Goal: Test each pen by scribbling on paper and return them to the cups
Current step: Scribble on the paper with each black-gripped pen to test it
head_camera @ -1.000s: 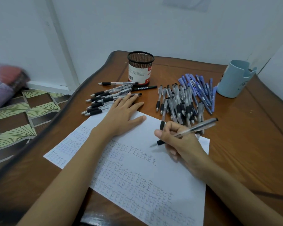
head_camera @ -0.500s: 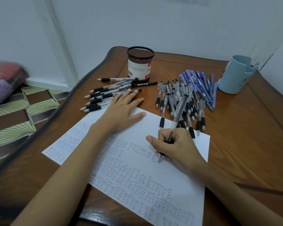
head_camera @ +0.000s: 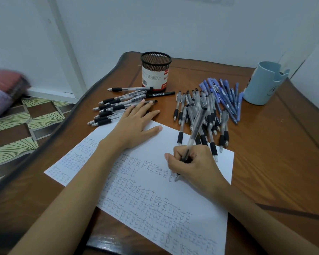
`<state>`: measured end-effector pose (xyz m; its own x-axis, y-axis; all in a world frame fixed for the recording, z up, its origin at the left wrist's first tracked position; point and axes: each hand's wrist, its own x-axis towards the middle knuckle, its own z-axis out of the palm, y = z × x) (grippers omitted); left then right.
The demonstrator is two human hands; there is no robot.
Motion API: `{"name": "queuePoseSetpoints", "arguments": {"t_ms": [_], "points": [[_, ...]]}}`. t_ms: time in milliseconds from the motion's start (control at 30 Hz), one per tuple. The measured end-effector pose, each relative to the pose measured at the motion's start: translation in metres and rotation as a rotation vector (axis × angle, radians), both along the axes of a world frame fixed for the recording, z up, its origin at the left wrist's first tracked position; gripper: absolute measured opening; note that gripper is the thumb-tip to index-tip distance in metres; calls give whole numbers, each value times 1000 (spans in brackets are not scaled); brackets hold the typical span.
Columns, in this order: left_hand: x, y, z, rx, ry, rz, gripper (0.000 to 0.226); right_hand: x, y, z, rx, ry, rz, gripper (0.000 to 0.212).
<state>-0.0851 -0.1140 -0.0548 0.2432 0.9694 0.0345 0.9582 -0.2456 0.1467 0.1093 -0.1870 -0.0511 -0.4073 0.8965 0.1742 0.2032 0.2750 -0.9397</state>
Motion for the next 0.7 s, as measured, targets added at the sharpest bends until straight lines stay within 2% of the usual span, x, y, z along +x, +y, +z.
{"name": "queuePoseSetpoints", "arguments": {"t_ms": [400, 567, 700], "points": [[2, -1, 2, -10, 2, 1, 61, 0, 1, 0, 35, -9, -61, 43], [2, -2, 2, -13, -15, -2, 78, -1, 2, 1, 51, -24, -66, 45], [1, -1, 1, -9, -5, -3, 65, 0, 2, 0, 57, -12, -74, 41]]}}
